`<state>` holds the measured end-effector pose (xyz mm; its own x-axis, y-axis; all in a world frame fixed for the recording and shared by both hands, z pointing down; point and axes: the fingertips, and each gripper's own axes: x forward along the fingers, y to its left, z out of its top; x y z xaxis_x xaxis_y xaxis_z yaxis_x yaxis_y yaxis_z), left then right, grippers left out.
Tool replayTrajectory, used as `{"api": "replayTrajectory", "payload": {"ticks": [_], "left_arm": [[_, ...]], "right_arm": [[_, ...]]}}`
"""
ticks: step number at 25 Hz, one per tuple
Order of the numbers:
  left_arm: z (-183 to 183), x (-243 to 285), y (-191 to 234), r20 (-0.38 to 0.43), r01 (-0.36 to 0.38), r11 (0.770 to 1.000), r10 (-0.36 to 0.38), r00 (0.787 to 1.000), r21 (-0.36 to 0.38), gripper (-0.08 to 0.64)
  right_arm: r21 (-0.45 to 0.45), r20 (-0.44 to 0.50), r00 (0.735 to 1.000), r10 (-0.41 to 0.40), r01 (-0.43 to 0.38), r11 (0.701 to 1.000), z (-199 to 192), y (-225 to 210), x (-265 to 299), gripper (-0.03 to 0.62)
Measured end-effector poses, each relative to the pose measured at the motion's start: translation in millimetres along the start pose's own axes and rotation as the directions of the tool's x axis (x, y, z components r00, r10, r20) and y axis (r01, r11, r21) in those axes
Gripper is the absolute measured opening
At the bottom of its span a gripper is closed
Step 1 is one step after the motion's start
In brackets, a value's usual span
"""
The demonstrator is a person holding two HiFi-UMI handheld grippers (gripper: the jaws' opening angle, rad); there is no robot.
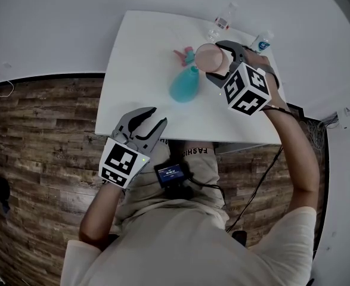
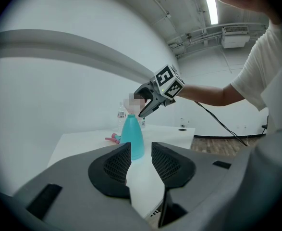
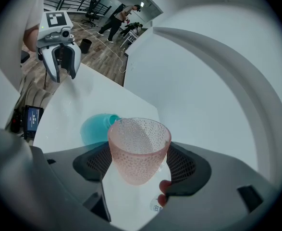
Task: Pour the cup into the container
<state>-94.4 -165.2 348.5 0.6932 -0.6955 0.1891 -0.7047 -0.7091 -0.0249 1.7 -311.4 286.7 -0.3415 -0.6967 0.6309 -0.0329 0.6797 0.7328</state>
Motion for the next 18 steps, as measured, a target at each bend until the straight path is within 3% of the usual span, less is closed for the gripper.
{"api": "replayTrajectory", "payload": {"ticks": [18], "left_arm": [[-3.5, -6.0, 2.1, -0.004, -0.017, 1.0, 0.017, 1.0, -0.011, 0.141]], "right_arm": [[-0.03, -0.004, 1.0, -0.019, 0.019, 0.999, 2.8, -1.1, 1.2, 0.362]]}}
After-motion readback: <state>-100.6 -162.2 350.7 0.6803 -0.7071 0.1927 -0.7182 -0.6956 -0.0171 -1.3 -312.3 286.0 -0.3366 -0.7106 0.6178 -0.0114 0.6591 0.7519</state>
